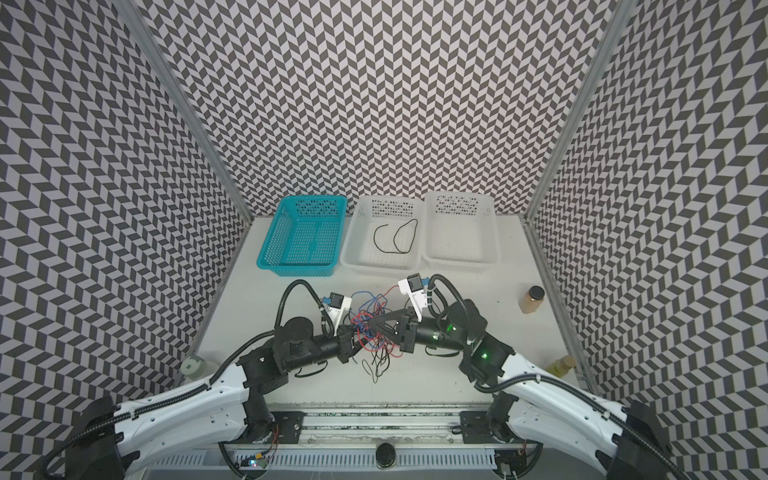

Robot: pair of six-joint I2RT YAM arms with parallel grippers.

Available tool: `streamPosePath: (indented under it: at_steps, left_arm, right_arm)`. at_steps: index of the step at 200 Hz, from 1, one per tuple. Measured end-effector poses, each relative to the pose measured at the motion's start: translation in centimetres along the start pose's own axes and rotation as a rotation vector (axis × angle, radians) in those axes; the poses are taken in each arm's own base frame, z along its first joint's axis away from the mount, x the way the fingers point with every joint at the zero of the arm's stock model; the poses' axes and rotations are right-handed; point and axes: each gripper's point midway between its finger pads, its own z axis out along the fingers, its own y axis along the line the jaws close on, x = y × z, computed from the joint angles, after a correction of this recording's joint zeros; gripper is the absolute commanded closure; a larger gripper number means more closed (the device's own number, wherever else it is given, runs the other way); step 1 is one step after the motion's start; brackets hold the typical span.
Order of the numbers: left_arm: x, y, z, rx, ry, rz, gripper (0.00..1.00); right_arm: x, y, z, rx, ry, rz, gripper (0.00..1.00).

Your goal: Untangle the cables

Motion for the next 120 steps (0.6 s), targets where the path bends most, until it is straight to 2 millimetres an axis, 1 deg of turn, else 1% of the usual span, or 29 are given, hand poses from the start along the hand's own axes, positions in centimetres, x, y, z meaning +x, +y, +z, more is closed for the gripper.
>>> streamPosePath:
  at_steps: [23,43,76,99,120]
  left_arm:
    - [0.7,0.5,-0.2,-0.026,0.028,0.003,1.0]
    - [1.2,0.8,-0.5,-0.057,0.058,0.006,1.0]
    - [1.6,1.3,-1.1,-0.115,0.11,0.009,1.0]
    - [2.2,2.2,-1.4,-0.165,0.152,-0.001,1.0]
    - [2.7,3.0,-1.6,-0.206,0.187,-0.016,1.0]
  right_arm:
    - [-0.4,-0.7,-1.2,0.083,-0.036,-0.004,1.0]
    - [-1.2,-1.8,-3.1,0.204,-0.103,-0.011,1.0]
    - [-2.6,-5.2,-6.8,0.472,-0.176,-0.015,1.0]
    - [-3.6,-7.0,-9.2,0.622,-0.199,-0.013,1.0]
    - [-4.4,-8.2,-11.3,0.736,-0.21,-0.015,1.0]
